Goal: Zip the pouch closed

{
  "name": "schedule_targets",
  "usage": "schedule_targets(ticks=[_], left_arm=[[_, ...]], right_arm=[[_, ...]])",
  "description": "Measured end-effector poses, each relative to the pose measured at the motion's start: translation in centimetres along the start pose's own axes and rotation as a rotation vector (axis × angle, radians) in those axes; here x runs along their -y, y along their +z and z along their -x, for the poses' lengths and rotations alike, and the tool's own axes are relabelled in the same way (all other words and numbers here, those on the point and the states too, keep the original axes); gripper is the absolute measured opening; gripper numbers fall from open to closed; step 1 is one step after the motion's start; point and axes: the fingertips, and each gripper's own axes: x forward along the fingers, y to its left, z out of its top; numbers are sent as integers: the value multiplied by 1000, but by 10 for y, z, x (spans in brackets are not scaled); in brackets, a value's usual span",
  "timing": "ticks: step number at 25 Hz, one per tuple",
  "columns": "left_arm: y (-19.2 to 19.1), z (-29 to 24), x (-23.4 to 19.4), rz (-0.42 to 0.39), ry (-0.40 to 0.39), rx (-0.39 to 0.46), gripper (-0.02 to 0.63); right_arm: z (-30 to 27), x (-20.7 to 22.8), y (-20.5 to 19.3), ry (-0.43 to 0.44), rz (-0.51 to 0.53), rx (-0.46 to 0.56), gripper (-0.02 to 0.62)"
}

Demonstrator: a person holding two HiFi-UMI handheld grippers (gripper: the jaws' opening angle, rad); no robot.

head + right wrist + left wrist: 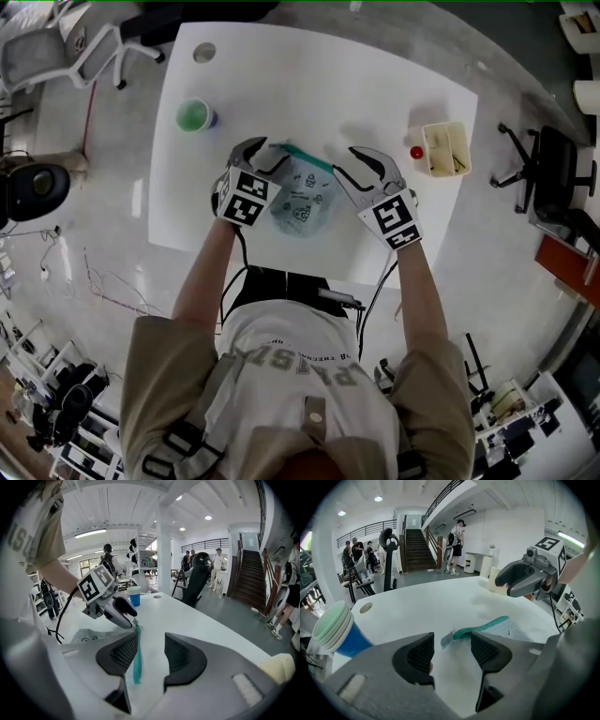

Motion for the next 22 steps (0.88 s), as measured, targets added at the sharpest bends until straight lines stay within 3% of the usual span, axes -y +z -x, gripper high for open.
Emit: schedule_targets(ticks=[5,22], left_arm=[[-5,-7,-3,18,-27,-22,241],[-10,-16,-3,-46,-53,-66,147]], right_arm=[[-15,2,5,41,58,-34,170],[-51,8,14,175,157,-123,170]])
